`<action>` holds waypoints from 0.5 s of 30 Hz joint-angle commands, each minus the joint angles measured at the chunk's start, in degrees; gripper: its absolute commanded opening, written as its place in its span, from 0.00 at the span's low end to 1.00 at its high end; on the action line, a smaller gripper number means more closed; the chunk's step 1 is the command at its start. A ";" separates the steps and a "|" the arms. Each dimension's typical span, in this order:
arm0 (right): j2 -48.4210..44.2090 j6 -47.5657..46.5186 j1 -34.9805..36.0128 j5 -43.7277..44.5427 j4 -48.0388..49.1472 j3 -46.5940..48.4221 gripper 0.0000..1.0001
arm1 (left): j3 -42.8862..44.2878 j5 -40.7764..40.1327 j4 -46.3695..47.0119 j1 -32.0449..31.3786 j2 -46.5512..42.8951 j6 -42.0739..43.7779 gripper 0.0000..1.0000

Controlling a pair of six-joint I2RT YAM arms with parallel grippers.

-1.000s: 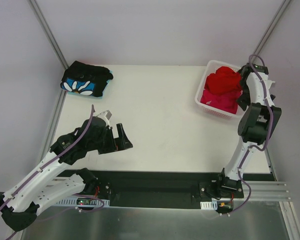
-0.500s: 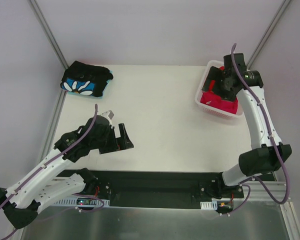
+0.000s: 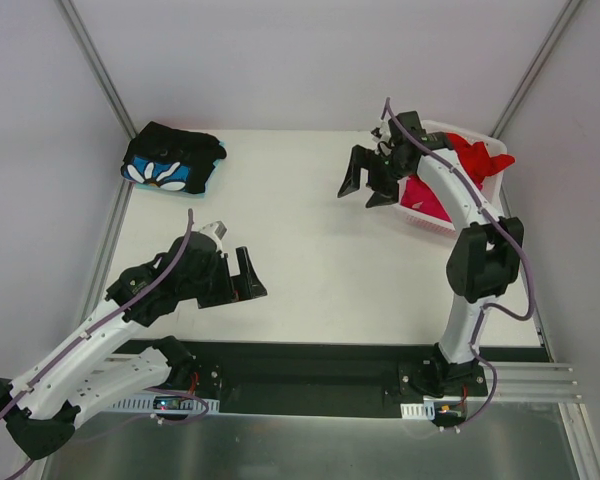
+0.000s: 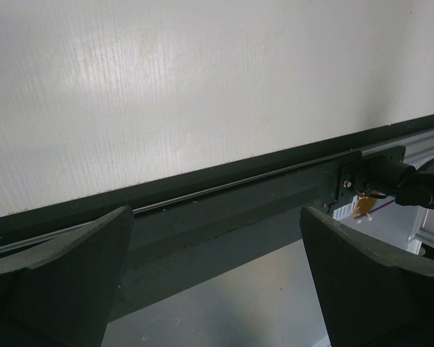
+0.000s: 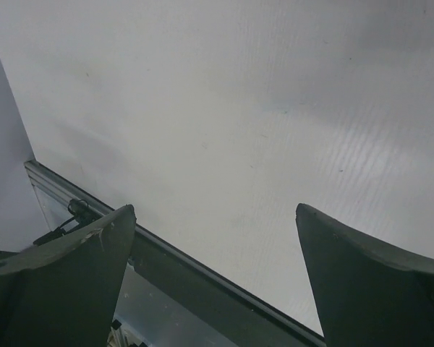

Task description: Fold and stack the t-shirts

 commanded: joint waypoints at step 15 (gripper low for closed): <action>12.71 -5.32 -0.25 4.50 -3.35 10.42 0.96 | -0.32 0.87 0.38 -0.41 -1.74 -1.19 0.99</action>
